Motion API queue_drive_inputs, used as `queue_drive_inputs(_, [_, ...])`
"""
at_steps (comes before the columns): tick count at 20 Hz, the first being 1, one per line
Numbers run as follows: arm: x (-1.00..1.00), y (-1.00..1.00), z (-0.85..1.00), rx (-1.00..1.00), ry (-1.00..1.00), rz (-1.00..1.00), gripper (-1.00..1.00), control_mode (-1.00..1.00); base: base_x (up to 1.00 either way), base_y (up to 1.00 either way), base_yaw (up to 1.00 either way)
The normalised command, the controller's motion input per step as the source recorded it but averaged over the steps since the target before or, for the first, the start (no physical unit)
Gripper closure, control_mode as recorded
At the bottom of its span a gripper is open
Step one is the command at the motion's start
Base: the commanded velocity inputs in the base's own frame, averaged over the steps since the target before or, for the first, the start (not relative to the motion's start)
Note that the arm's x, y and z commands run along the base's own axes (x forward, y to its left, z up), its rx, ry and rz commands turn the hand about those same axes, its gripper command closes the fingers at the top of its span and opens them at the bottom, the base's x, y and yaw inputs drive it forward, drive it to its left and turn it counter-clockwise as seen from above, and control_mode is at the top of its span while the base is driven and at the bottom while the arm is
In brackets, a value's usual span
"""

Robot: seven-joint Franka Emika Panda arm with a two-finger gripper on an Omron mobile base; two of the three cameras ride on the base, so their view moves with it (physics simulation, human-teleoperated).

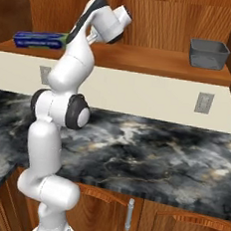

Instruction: Retrieve the tupperware and aluminum foil from the cabinet and place them on the dining counter near the plate with fish and potato to prepare for storing leftovers.

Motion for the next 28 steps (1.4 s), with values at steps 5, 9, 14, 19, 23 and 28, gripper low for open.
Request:
queue_drive_inputs(5, [-1.0, -0.35, -0.25, 0.13, -0.1, -0.02, 1.0, -1.0, 0.0, 0.0, 0.0])
queue_drive_inputs(9, [-1.0, -0.28, -0.31, 0.21, -0.23, 0.0, 1.0, -1.0, 0.0, 0.0, 0.0])
queue_drive_inputs(14, [-1.0, -0.23, 0.07, 0.2, -0.22, 0.0, 1.0, -1.0, 0.0, 0.0, 0.0])
queue_drive_inputs(19, [-1.0, -0.15, 0.11, 0.09, -0.06, 0.06, 1.0, -1.0, 0.0, 0.0, 0.0])
queue_drive_inputs(23, [-1.0, -0.16, -0.16, -0.04, 0.01, 0.1, 1.0, -1.0, 0.0, 0.0, 0.0])
queue_drive_inputs(28, [-0.98, -0.09, -0.53, -0.26, 0.22, 0.02, 1.0, -1.0, 0.0, 0.0, 0.0])
